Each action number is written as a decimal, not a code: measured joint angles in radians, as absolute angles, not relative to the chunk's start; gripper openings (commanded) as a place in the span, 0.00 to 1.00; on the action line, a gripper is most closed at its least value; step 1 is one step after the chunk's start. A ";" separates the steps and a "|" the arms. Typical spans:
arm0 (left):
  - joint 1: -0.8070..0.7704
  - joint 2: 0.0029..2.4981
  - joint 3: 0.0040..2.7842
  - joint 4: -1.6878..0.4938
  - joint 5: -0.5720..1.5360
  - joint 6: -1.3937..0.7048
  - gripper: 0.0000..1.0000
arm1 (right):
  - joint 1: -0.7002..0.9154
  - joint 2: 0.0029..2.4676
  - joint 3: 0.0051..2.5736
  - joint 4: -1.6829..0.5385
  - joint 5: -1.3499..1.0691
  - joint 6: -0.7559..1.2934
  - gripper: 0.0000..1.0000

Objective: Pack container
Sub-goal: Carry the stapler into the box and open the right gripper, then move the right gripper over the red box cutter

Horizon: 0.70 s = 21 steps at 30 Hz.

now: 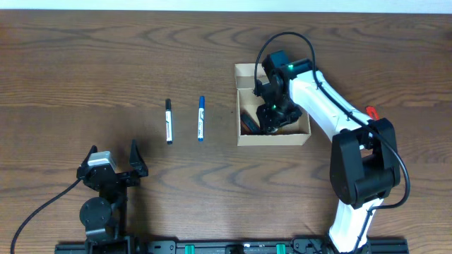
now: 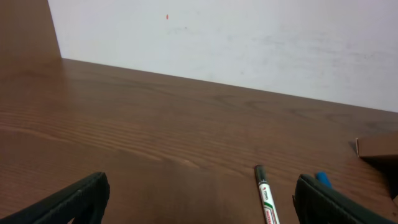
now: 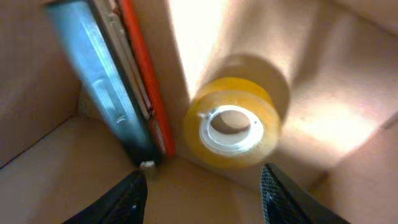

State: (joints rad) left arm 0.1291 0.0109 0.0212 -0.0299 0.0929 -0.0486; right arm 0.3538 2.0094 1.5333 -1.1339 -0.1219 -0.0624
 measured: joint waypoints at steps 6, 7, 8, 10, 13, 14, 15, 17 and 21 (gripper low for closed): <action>0.129 0.011 0.021 -0.030 0.093 -0.049 0.95 | 0.316 2.014 1.795 -1.253 -0.084 -0.065 0.76; 0.129 0.011 0.021 -0.030 0.093 -0.049 0.95 | 0.304 2.017 1.863 -1.285 -0.069 -0.062 0.78; 0.129 0.011 0.021 -0.030 0.093 -0.049 0.95 | 0.293 2.017 1.928 -1.317 -0.051 -0.064 0.78; 0.129 0.011 0.021 -0.030 0.093 -0.049 0.95 | 0.265 2.017 2.058 -1.396 -0.005 -0.065 0.78; 0.129 0.011 0.021 -0.030 0.093 -0.049 0.95 | 0.225 2.016 2.217 -1.522 0.074 -0.061 0.77; 0.129 0.011 0.021 -0.030 0.093 -0.049 0.95 | 0.209 2.014 2.262 -1.557 0.093 -0.057 0.77; 0.129 0.011 0.021 -0.030 0.093 -0.049 0.95 | 0.183 2.010 2.312 -1.594 0.119 -0.054 0.78; 0.129 0.011 0.021 -0.030 0.093 -0.049 0.95 | 0.144 1.995 2.342 -1.622 0.150 -0.044 0.81; 0.129 0.011 0.021 -0.030 0.093 -0.049 0.95 | 0.062 1.965 2.350 -1.681 0.201 -0.013 0.83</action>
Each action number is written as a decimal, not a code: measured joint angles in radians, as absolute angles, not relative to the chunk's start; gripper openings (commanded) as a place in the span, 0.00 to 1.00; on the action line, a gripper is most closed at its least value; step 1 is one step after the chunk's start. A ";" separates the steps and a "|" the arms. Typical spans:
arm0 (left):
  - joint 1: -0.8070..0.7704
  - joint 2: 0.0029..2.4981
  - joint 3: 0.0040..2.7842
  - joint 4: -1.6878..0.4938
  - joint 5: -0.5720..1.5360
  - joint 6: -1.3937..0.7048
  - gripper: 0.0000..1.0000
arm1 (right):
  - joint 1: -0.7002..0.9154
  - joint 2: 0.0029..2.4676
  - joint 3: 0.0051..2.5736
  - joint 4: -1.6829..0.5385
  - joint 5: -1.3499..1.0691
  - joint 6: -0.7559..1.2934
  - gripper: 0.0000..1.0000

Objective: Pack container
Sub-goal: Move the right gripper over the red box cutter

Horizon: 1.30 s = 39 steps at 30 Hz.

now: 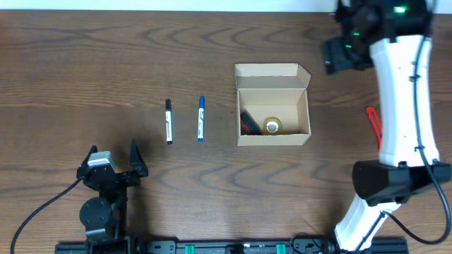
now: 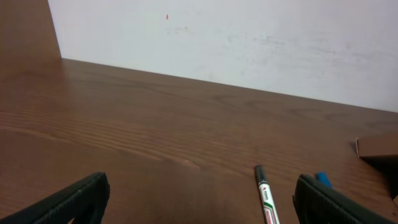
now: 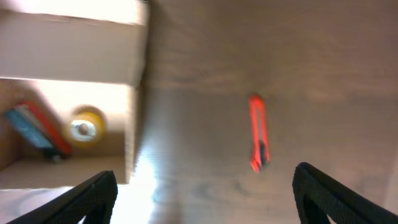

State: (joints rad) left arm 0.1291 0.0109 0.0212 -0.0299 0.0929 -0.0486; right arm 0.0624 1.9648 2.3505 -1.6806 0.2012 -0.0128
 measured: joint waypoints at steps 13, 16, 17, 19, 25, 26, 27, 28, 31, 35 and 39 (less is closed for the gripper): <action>0.129 0.011 0.021 -0.030 0.093 -0.049 0.95 | -0.164 1.950 2.214 -1.678 0.162 0.026 0.90; 0.129 0.011 0.021 -0.030 0.093 -0.049 0.95 | -0.197 1.948 2.177 -1.670 0.149 0.018 0.93; 0.129 0.011 0.021 -0.030 0.093 -0.049 0.95 | -0.208 1.948 2.165 -1.666 0.149 0.018 0.93; 0.129 0.011 0.021 -0.030 0.093 -0.049 0.95 | -0.234 1.948 2.135 -1.648 0.153 0.018 0.93; 0.129 0.011 0.021 -0.030 0.093 -0.049 0.95 | -0.325 1.947 2.022 -1.601 0.148 0.015 0.99; 0.129 0.011 0.021 -0.030 0.093 -0.049 0.95 | -0.340 1.947 2.000 -1.586 0.144 0.009 0.99; 0.129 0.011 0.021 -0.030 0.093 -0.049 0.95 | -0.353 1.947 1.975 -1.570 0.136 0.002 0.99; 0.129 0.011 0.021 -0.030 0.093 -0.049 0.95 | -0.364 1.947 1.953 -1.556 0.132 -0.006 0.99; 0.129 0.011 0.021 -0.030 0.093 -0.049 0.95 | -0.390 1.947 1.890 -1.504 0.123 -0.031 0.99; 0.129 0.011 0.021 -0.030 0.093 -0.049 0.95 | -0.411 1.947 1.861 -1.468 0.119 -0.045 0.99; 0.129 0.011 0.021 -0.030 0.093 -0.049 0.95 | -0.425 1.947 1.860 -1.457 0.119 -0.069 0.99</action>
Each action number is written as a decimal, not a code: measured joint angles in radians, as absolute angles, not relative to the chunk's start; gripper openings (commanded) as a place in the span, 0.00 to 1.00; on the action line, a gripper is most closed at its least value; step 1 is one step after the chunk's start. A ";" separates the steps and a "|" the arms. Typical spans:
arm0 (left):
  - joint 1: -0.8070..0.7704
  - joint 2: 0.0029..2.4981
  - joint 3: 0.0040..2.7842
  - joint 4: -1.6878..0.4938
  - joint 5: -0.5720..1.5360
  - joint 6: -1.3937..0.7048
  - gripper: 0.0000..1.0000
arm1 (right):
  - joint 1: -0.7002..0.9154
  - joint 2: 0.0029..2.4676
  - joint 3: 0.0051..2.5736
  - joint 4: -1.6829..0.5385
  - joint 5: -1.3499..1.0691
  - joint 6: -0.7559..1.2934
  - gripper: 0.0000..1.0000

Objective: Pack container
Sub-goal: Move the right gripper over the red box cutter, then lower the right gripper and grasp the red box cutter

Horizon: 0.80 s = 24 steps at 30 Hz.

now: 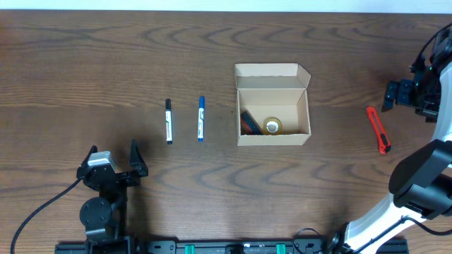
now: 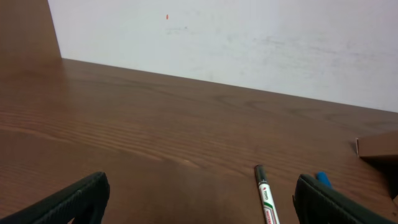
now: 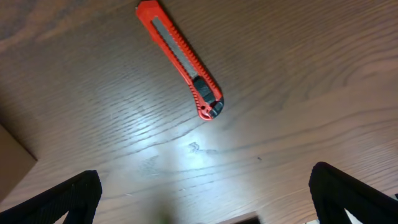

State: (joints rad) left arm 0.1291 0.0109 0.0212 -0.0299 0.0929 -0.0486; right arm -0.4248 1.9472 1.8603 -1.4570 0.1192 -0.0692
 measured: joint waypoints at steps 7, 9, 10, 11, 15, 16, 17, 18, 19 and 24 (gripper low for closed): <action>0.129 0.011 0.021 -0.030 0.093 -0.049 0.95 | -0.425 1.947 1.848 -1.354 0.010 -0.260 0.99; 0.129 0.011 0.021 -0.030 0.093 -0.049 0.95 | -0.425 1.948 1.846 -1.332 -0.023 -0.330 0.99; 0.129 0.011 0.021 -0.030 0.093 -0.049 0.95 | -0.425 1.948 1.846 -1.323 -0.035 -0.360 0.97; 0.129 0.011 0.021 -0.030 0.093 -0.049 0.96 | -0.425 1.953 1.846 -1.314 -0.046 -0.403 0.96; 0.129 0.011 0.021 -0.030 0.093 -0.049 0.96 | -0.432 1.995 1.846 -1.311 -0.068 -0.513 0.93; 0.129 0.011 0.021 -0.030 0.093 -0.049 0.95 | -0.435 2.008 1.845 -1.311 -0.072 -0.532 0.91; 0.129 0.011 0.021 -0.030 0.093 -0.049 0.95 | -0.438 2.025 1.845 -1.311 -0.072 -0.549 0.85; 0.129 0.011 0.021 -0.030 0.093 -0.049 0.95 | -0.443 2.042 1.845 -1.311 -0.073 -0.569 0.83; 0.129 0.011 0.021 -0.030 0.093 -0.049 0.95 | -0.447 2.057 1.844 -1.313 -0.073 -0.578 0.83; 0.129 0.011 0.021 -0.030 0.093 -0.049 0.95 | -0.479 2.124 1.842 -1.318 -0.074 -0.607 0.99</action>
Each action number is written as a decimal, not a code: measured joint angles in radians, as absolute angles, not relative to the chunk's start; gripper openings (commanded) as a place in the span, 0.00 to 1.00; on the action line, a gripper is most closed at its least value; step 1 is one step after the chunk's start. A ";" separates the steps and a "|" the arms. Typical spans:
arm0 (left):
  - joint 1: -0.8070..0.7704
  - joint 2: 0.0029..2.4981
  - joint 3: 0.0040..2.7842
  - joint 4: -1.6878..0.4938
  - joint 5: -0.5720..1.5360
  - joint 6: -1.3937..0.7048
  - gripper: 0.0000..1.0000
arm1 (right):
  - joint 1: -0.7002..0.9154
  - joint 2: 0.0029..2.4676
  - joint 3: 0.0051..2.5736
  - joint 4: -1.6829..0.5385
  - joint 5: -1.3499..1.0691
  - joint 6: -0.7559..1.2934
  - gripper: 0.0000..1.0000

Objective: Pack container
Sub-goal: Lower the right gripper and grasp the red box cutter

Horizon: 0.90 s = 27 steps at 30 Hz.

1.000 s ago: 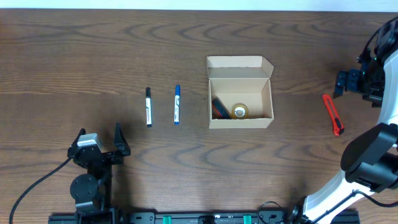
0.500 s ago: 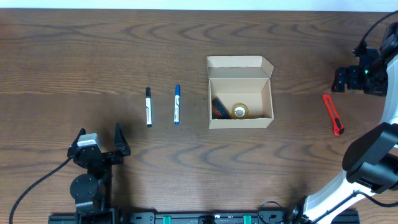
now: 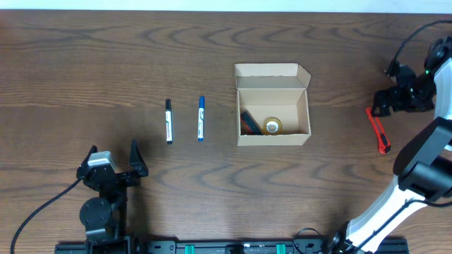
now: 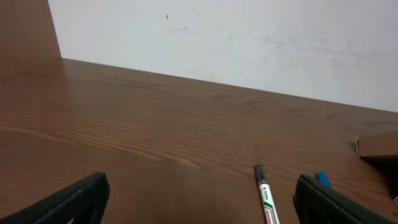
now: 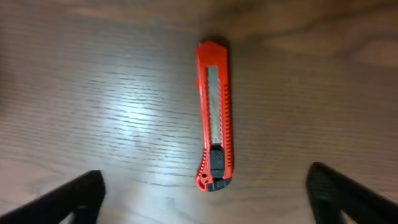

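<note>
An open cardboard box (image 3: pixel 272 74) stands mid-table with a yellow tape roll (image 3: pixel 272 126) and a red and blue item (image 3: pixel 247 123) inside. Right of it, a red box cutter (image 3: pixel 378 130) lies on the wood. My right gripper (image 3: pixel 390 100) hovers open over the cutter's far end; in the right wrist view the cutter (image 5: pixel 214 115) lies lengthwise between the wide-apart fingers (image 5: pixel 81 194), untouched. A black marker (image 3: pixel 169 121) and a blue marker (image 3: pixel 201 118) lie left of the box. My left gripper (image 3: pixel 113 156) rests open near the front edge, with the black marker (image 4: pixel 266 198) ahead of it.
The right arm's white links run from its base at the front right up along the table's right edge. A corner of the box (image 4: pixel 378 148) shows at the right of the left wrist view, before a white wall.
My right gripper has shifted inward and turned: the cutter lay slanted near the top of the wrist view, and now it lies lengthwise, centred between the open fingers. The left arm is unchanged.
My right gripper was open inside the box, right over the tape roll. Then it was up beyond the box's far right corner, the roll left lying in the box. Then it stood near the table's right edge beside the cutter, and now over the cutter.
</note>
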State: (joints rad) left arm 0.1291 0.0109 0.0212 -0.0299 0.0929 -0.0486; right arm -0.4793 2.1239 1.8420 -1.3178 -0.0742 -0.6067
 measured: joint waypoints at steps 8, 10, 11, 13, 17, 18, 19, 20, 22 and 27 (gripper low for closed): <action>0.129 0.011 0.021 -0.030 0.093 -0.049 0.95 | -0.509 2.200 1.841 -1.319 -0.117 -0.614 0.91; 0.129 0.011 0.021 -0.030 0.093 -0.049 0.95 | -0.511 2.218 1.834 -1.319 -0.125 -0.614 0.91; 0.129 0.011 0.021 -0.030 0.093 -0.049 0.95 | -0.511 2.226 1.823 -1.317 -0.127 -0.614 0.95; 0.129 0.011 0.021 -0.030 0.093 -0.049 0.96 | -0.511 2.236 1.798 -1.314 -0.132 -0.609 0.99; 0.129 0.011 0.021 -0.030 0.093 -0.049 0.95 | -0.511 2.245 1.732 -1.276 -0.119 -0.604 0.99; 0.129 0.011 0.021 -0.030 0.093 -0.049 0.95 | -0.511 2.247 1.720 -1.267 -0.110 -0.598 0.99; 0.129 0.011 0.021 -0.030 0.093 -0.049 0.95 | -0.511 2.249 1.715 -1.263 -0.096 -0.591 0.99; 0.129 0.011 0.021 -0.030 0.093 -0.049 0.95 | -0.511 2.249 1.713 -1.260 -0.091 -0.587 0.99; 0.129 0.011 0.021 -0.030 0.093 -0.049 0.95 | -0.511 2.249 1.713 -1.250 -0.068 -0.579 0.99; 0.129 0.011 0.021 -0.030 0.093 -0.049 0.95 | -0.511 2.249 1.711 -1.225 -0.011 -0.549 0.93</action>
